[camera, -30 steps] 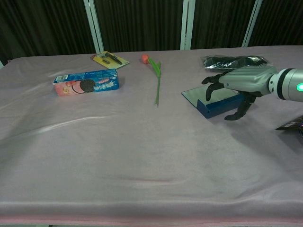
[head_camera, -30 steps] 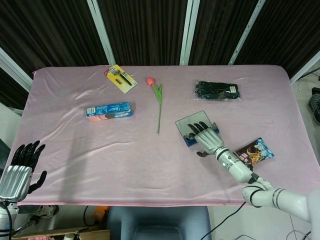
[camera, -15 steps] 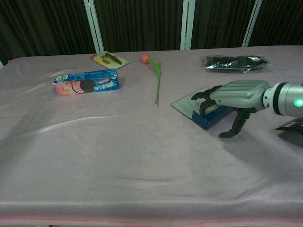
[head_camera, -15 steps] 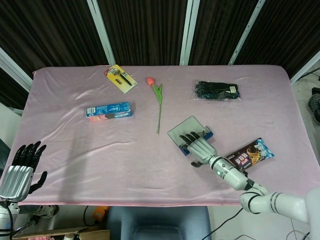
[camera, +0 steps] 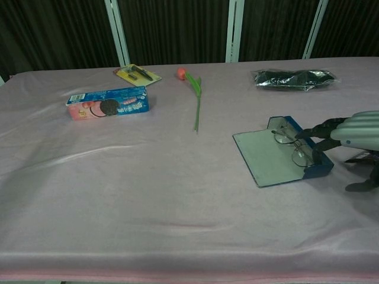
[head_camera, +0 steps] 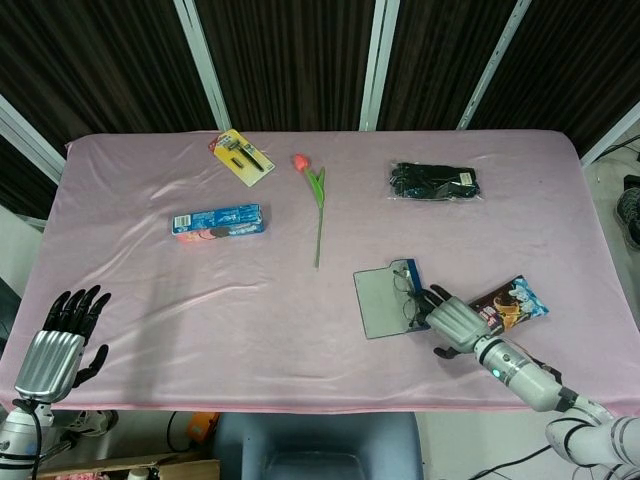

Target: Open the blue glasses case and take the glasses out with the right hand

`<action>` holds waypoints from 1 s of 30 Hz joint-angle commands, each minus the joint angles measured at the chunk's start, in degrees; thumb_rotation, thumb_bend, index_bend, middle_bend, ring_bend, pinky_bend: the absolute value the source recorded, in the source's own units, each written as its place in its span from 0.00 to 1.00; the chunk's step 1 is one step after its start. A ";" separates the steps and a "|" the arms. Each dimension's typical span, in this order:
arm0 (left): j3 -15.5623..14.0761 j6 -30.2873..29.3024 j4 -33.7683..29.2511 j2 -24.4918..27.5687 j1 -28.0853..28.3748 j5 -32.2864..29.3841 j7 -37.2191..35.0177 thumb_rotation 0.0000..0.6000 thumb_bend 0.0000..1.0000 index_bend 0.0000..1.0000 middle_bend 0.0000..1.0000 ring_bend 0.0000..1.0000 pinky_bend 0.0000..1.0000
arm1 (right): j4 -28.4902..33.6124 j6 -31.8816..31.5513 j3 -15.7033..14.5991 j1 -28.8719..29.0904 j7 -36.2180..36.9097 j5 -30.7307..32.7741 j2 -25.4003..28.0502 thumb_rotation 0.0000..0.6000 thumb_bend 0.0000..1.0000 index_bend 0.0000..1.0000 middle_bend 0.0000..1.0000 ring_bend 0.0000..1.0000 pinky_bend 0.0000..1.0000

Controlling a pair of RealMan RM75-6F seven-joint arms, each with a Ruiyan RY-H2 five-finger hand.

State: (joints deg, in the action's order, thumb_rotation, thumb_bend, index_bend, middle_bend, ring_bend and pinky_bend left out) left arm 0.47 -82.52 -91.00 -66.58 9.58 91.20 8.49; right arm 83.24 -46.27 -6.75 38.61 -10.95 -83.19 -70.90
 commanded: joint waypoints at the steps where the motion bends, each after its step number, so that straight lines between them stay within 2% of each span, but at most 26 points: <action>1: 0.01 -0.32 -0.02 -0.03 -0.10 0.07 0.00 1.00 0.38 0.00 0.00 0.00 0.02 | -3.46 0.95 0.44 -0.73 1.33 1.65 -0.38 1.00 0.40 0.48 0.08 0.00 0.00; 12: 0.01 -1.47 0.10 0.50 -0.73 -0.10 -1.09 1.00 0.38 0.00 0.00 0.00 0.02 | -12.19 3.15 4.83 0.51 -4.58 7.78 -5.16 1.00 0.40 0.48 0.08 0.00 0.00; 23: 0.66 -1.36 0.31 0.60 -0.75 -1.40 -1.38 1.00 0.38 0.00 0.00 0.00 0.02 | -24.39 7.84 10.45 6.40 -17.53 17.77 -14.21 1.00 0.40 0.47 0.08 0.00 0.00; 26: 0.83 -1.11 0.30 0.64 -0.69 -1.86 -1.43 1.00 0.38 0.00 0.00 0.00 0.02 | -25.83 8.04 11.47 7.29 -18.33 19.17 -15.41 1.00 0.40 0.47 0.08 0.00 0.00; 30: 0.86 -1.05 0.19 0.78 -0.67 -1.96 -1.56 1.00 0.38 0.00 0.00 0.00 0.02 | -23.57 7.51 11.50 6.95 -17.41 19.04 -14.06 1.00 0.40 0.46 0.08 0.00 0.00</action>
State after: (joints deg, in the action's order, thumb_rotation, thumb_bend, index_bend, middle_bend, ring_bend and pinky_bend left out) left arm 1.33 -83.58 -90.80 -65.81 8.91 89.24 6.92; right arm 58.51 -38.42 4.78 45.77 -28.76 -63.91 -85.70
